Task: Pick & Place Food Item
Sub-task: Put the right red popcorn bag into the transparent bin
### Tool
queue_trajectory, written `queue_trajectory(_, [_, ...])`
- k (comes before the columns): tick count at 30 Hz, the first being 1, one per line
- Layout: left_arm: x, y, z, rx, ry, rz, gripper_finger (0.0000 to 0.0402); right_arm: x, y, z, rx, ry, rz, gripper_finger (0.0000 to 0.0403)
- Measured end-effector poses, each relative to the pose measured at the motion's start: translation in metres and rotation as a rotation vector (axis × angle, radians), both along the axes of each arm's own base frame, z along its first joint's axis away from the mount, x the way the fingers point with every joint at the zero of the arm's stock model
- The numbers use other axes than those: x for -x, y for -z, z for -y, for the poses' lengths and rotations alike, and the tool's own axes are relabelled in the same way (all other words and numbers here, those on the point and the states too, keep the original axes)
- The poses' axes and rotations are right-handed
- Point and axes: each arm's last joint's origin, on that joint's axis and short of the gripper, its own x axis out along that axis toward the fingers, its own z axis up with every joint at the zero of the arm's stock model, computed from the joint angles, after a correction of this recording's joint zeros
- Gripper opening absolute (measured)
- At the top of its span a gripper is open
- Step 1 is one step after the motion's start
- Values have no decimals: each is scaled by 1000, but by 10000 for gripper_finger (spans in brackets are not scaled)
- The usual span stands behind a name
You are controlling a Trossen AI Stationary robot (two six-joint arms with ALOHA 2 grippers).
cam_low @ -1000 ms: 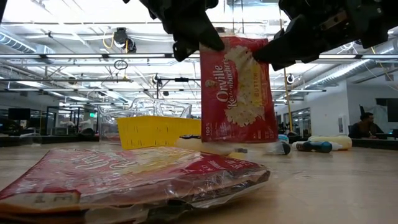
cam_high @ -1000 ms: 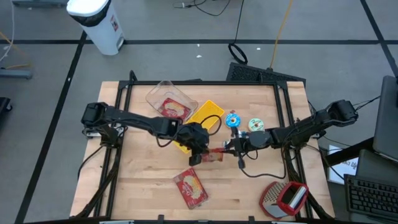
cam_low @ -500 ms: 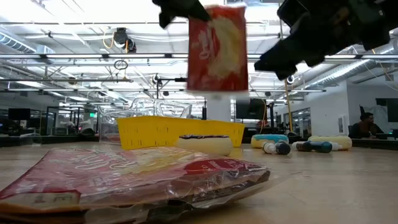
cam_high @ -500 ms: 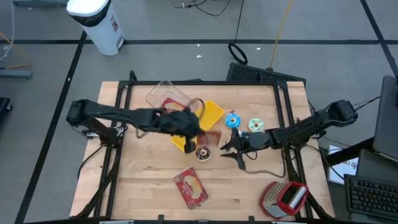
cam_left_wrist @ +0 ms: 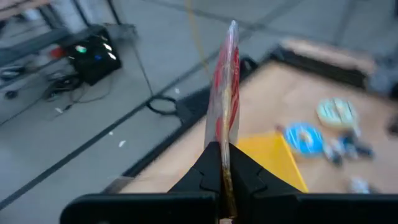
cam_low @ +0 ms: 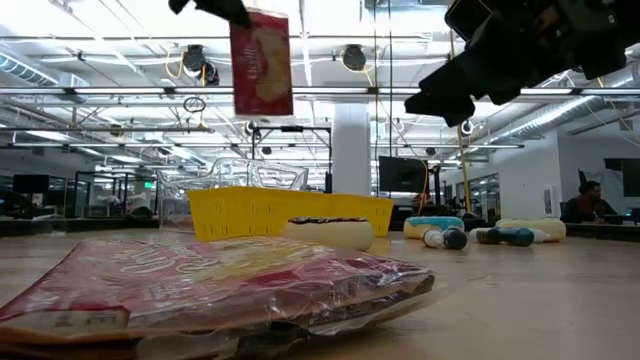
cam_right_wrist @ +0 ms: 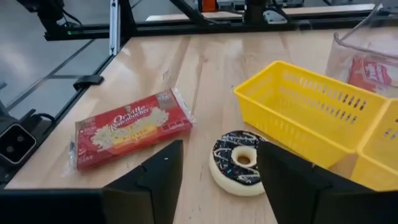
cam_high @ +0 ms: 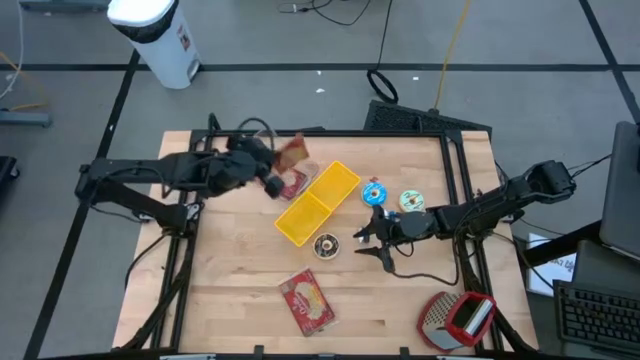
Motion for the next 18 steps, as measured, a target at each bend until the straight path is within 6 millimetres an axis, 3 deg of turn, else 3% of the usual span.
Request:
queue_trajectory(5, [20, 24, -25, 42, -121, 58, 2, 0, 0, 0, 0, 1, 0, 185])
queue_trajectory(9, [29, 57, -40, 118, -139, 160, 1, 0, 0, 0, -1, 1, 4, 186])
queue_trajectory(14, [35, 97, -52, 225, -95, 295, 1, -1, -1, 1, -2, 5, 13, 185])
queue_trajectory(18, [39, 125, -54, 291, -148, 300, 1, -1, -2, 1, -4, 7, 21, 181])
